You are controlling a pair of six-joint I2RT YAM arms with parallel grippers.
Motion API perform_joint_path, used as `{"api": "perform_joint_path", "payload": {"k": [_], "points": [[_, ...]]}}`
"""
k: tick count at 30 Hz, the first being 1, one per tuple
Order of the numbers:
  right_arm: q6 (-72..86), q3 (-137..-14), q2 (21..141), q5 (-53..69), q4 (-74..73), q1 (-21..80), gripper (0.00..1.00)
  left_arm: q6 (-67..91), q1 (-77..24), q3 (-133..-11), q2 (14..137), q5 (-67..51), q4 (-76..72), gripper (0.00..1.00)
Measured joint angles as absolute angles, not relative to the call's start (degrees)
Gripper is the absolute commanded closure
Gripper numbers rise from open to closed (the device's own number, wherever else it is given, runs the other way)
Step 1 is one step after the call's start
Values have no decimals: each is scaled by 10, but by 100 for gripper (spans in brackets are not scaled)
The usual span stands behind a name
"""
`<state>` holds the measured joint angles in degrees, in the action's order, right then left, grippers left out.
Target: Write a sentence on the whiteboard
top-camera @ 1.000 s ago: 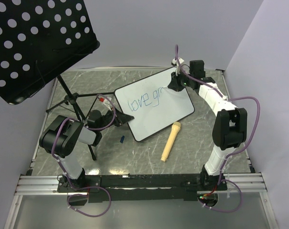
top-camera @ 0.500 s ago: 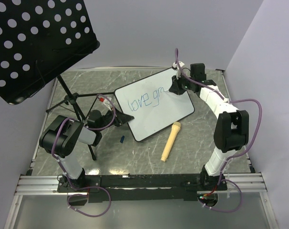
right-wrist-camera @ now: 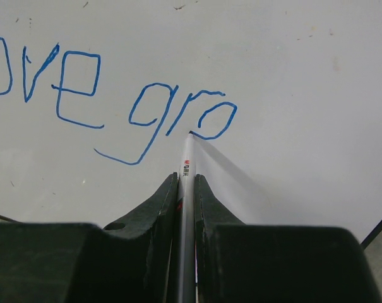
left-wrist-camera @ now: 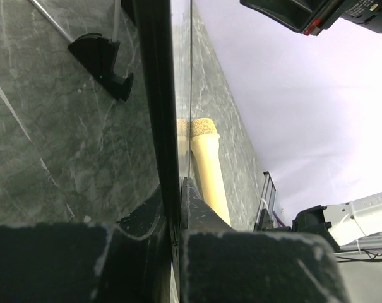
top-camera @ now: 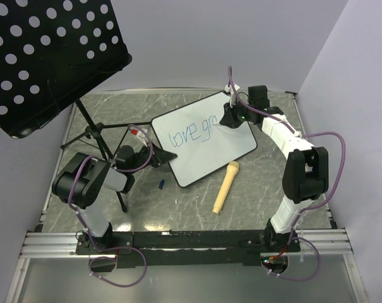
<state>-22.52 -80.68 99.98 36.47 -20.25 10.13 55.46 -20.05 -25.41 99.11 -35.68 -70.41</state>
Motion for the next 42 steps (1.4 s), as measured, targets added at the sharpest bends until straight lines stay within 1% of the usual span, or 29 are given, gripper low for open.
{"api": "perform_joint_path", "payload": {"k": [16,31,42], "points": [[-208,-834,1000,366,-205,97,100,547,-201,-254,991,-359,-708,99],[-204,-853,1001,364,-197,59,100,547,-201,-254,991,-360,-708,99],[-203,-872,1033,364,-197,58,100,547,-201,-254,991,-360,-708,99]]}}
